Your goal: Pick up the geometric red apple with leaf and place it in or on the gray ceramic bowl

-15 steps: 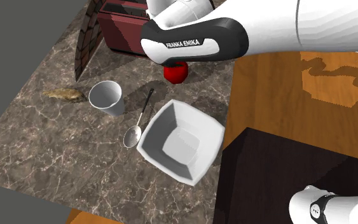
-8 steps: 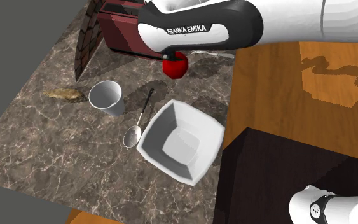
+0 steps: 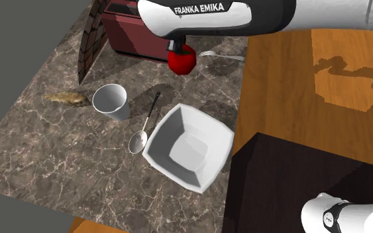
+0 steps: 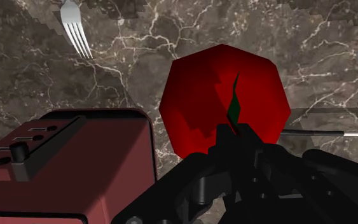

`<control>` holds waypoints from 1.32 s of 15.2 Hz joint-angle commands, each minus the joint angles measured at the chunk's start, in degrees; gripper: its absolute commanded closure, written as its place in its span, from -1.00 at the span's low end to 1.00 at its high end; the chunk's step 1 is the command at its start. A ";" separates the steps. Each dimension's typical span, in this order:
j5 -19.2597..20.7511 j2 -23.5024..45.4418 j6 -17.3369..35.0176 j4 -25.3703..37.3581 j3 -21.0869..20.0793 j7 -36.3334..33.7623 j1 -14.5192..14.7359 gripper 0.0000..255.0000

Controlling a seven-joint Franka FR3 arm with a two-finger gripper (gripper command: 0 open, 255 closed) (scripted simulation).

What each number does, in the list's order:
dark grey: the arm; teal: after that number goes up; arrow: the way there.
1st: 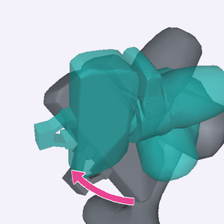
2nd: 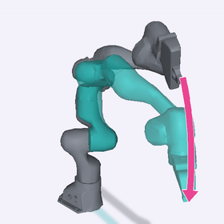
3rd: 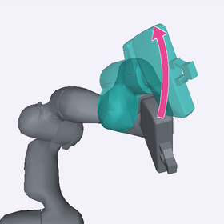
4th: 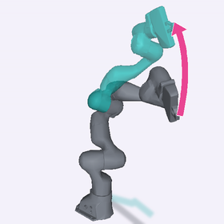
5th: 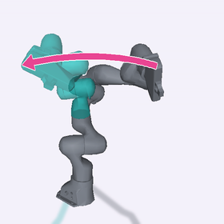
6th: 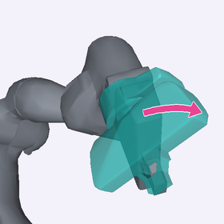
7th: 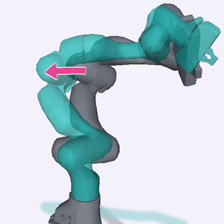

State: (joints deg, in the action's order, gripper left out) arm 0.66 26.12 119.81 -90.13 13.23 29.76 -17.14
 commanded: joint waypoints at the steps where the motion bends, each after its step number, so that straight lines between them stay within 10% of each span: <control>1: 0.01 -0.30 -1.43 1.18 0.05 0.16 -0.08 1.00; 14: 1.36 -5.76 -5.96 0.19 0.05 -1.59 1.76 1.00; 15: 1.37 -5.76 -5.96 0.19 0.05 -1.59 1.76 -1.00; 20: -4.52 -20.08 22.69 -29.27 0.42 7.16 -1.12 -1.00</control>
State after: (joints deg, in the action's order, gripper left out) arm -2.18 8.61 136.30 -113.79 13.57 34.48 -17.58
